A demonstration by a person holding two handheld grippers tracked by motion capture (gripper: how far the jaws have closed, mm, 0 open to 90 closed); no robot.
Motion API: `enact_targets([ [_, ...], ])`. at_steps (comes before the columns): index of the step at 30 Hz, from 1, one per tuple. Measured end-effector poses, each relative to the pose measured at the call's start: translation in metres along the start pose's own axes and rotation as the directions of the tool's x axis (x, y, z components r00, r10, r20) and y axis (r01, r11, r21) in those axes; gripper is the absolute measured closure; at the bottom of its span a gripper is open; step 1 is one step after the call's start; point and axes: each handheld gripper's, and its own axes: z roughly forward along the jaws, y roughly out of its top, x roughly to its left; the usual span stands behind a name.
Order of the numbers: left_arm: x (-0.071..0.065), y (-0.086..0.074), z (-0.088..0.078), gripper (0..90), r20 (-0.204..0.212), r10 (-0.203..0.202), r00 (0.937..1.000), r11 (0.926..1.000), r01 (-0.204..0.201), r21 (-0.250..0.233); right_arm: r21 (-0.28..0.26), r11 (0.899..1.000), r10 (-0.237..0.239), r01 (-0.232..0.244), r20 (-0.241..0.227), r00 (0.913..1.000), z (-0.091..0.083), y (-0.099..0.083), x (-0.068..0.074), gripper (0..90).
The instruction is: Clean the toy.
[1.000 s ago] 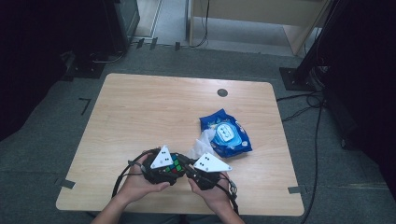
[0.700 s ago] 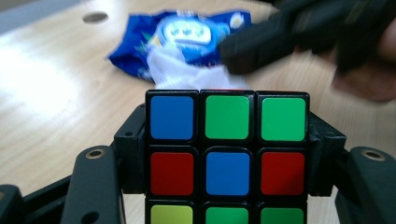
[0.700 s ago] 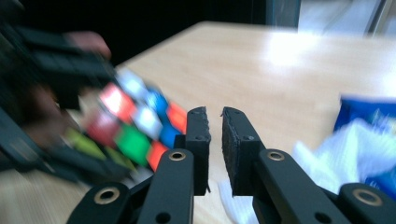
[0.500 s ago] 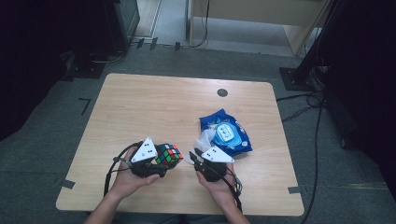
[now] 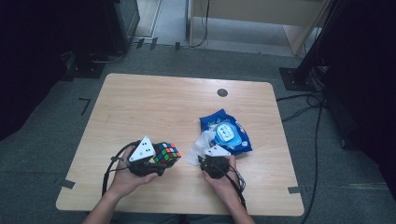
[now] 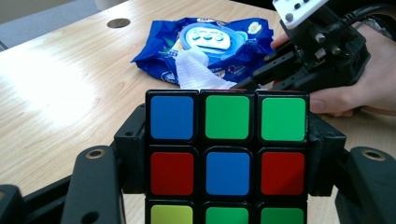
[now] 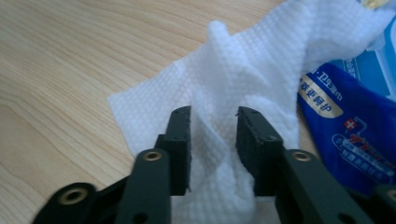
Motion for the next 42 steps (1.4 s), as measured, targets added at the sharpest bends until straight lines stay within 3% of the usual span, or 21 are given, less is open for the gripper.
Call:
enact_targets([
  [3,-0.002,0.000,0.000,34.0,0.004,0.003,1.0000,1.0000,-0.003,-0.003,0.005,1.000,0.015,-0.015,0.007,0.9999,-0.002,-0.001,-0.003,87.8],
  [6,-0.002,0.000,0.001,34.1,0.006,0.008,0.9999,1.0000,-0.008,0.000,0.006,0.998,0.057,-0.057,-0.019,0.9982,-0.004,-0.001,-0.008,89.6],
  [10,-0.004,-0.001,0.004,34.0,0.014,0.013,0.9998,0.9999,-0.013,0.004,-0.110,0.987,0.103,-0.116,-0.111,0.9884,-0.023,0.010,-0.008,89.7],
  [13,-0.005,-0.002,0.006,34.1,0.019,0.016,0.9997,0.9998,-0.016,0.009,-0.231,0.967,0.070,-0.108,-0.165,0.9838,-0.048,0.024,-0.001,89.7],
  [16,-0.007,-0.002,0.009,34.0,0.023,0.022,0.9995,0.9997,-0.022,0.012,-0.350,0.932,-0.001,-0.092,-0.257,0.9664,-0.074,0.036,0.013,89.7],
  [18,-0.010,-0.002,0.010,34.0,0.029,0.027,0.9992,0.9996,-0.027,0.011,-0.377,0.923,-0.038,-0.077,-0.290,0.9563,-0.081,0.040,0.022,89.6],
  [20,-0.014,-0.001,0.012,34.0,0.039,0.040,0.9985,0.9991,-0.040,0.012,-0.405,0.911,-0.074,-0.074,-0.337,0.9387,-0.086,0.042,0.033,89.6],
  [21,-0.016,-0.001,0.013,34.0,0.041,0.045,0.9981,0.9989,-0.045,0.014,-0.407,0.910,-0.085,-0.074,-0.361,0.9287,-0.087,0.044,0.038,89.5],
  [23,-0.018,-0.001,0.014,34.0,0.045,0.053,0.9976,0.9984,-0.054,0.017,-0.412,0.909,-0.096,-0.064,-0.356,0.9295,-0.088,0.045,0.042,89.5],
  [24,-0.018,-0.001,0.015,34.0,0.044,0.055,0.9975,0.9982,-0.056,0.020,-0.409,0.911,-0.096,-0.054,-0.338,0.9364,-0.087,0.045,0.042,89.5],
  [25,-0.018,-0.001,0.015,34.0,0.040,0.054,0.9977,0.9982,-0.055,0.022,-0.395,0.917,-0.080,-0.049,-0.304,0.9495,-0.085,0.045,0.040,89.5],
  [26,-0.016,-0.002,0.014,34.0,0.037,0.052,0.9979,0.9983,-0.053,0.024,-0.372,0.926,-0.055,-0.061,-0.291,0.9551,-0.083,0.044,0.035,89.4],
  [28,-0.012,-0.003,0.012,34.0,0.028,0.046,0.9986,0.9986,-0.047,0.025,-0.285,0.955,-0.002,-0.077,-0.268,0.9634,-0.071,0.041,0.020,89.2],
  [29,-0.010,-0.003,0.011,34.0,0.022,0.038,0.9990,0.9990,-0.039,0.021,-0.229,0.972,0.002,-0.059,-0.238,0.9712,-0.064,0.038,0.014,89.0],
  [30,-0.008,-0.003,0.010,34.0,0.019,0.034,0.9992,0.9992,-0.034,0.018,-0.190,0.981,-0.001,-0.041,-0.218,0.9759,-0.057,0.034,0.008,88.9],
  [32,-0.003,-0.004,0.006,34.0,0.006,0.022,0.9997,0.9997,-0.022,0.010,-0.130,0.992,-0.034,0.011,-0.181,0.9828,-0.046,0.026,0.001,87.6],
  [33,-0.002,-0.004,0.004,34.0,0.004,0.018,0.9998,0.9998,-0.018,0.006,-0.091,0.995,-0.049,0.031,-0.199,0.9787,-0.041,0.024,0.000,84.0],
  [35,0.000,-0.004,0.003,34.0,-0.001,0.012,0.9999,0.9999,-0.012,0.003,-0.027,0.996,-0.093,0.089,-0.272,0.9577,-0.033,0.021,0.001,75.4],
  [38,0.000,-0.004,0.004,34.0,-0.002,0.013,0.9999,0.9999,-0.013,0.005,0.024,0.976,-0.203,0.218,-0.282,0.9377,-0.023,0.015,0.009,50.0],
  [40,-0.002,-0.004,0.004,34.0,0.001,0.018,0.9998,0.9998,-0.018,0.007,0.073,0.967,-0.219,0.244,-0.253,0.9425,-0.017,0.012,0.012,40.1],
  [42,-0.002,-0.003,0.004,34.0,0.003,0.021,0.9998,0.9997,-0.021,0.007,0.088,0.962,-0.229,0.258,-0.253,0.9402,-0.013,0.009,0.014,30.7],
])
